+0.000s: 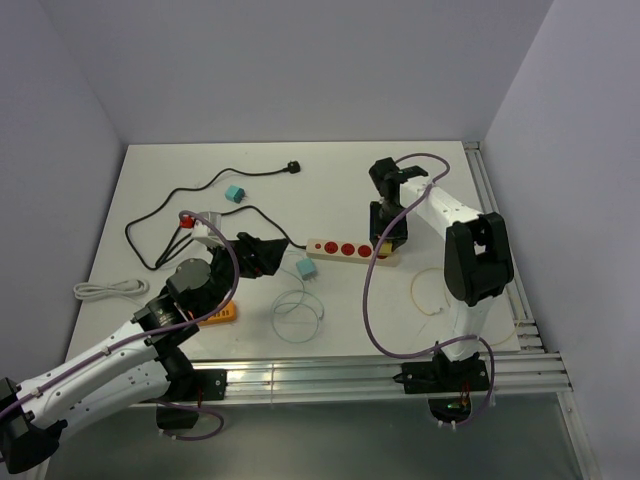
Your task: Insert the plug
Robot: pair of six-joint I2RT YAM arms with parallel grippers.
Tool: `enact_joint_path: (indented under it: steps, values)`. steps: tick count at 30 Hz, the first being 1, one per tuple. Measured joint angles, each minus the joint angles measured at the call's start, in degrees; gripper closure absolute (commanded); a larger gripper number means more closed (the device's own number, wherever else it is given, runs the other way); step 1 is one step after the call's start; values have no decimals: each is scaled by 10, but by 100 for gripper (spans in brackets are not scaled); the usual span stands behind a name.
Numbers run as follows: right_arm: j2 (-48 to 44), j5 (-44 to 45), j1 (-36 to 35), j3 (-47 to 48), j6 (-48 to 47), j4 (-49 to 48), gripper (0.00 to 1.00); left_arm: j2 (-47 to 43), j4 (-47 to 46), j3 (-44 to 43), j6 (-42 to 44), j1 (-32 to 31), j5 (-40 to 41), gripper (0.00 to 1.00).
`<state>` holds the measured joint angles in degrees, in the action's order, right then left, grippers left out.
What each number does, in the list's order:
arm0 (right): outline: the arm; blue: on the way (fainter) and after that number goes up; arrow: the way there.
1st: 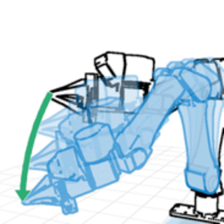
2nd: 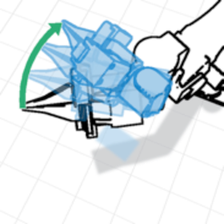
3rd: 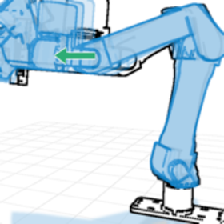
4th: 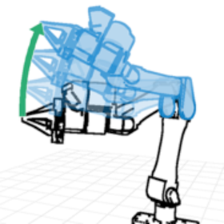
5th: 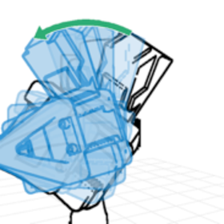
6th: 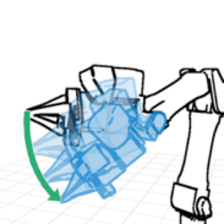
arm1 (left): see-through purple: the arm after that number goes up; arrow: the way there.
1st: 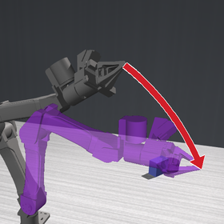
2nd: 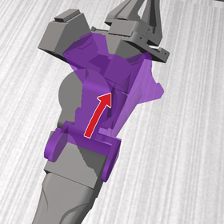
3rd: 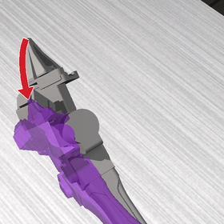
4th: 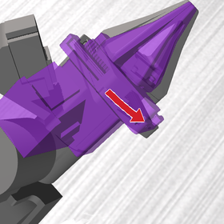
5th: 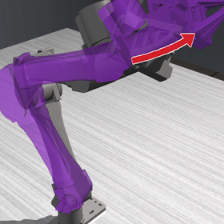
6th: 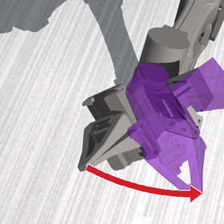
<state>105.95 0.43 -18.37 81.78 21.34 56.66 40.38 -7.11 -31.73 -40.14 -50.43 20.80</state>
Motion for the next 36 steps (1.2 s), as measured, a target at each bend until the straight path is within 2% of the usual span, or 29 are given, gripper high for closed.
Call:
enact_joint_path:
  steps: [10,17,36]
  values:
    - [0,8,-3,-6,5,-9,100,0,-4,6,0,0,0,6]
    - [-41,35,-21,-85,39,-80,100,-5,-7,10,0,0,0,6]
    - [-10,39,-16,-70,44,-71,100,3,-5,15,-14,0,-2,7]
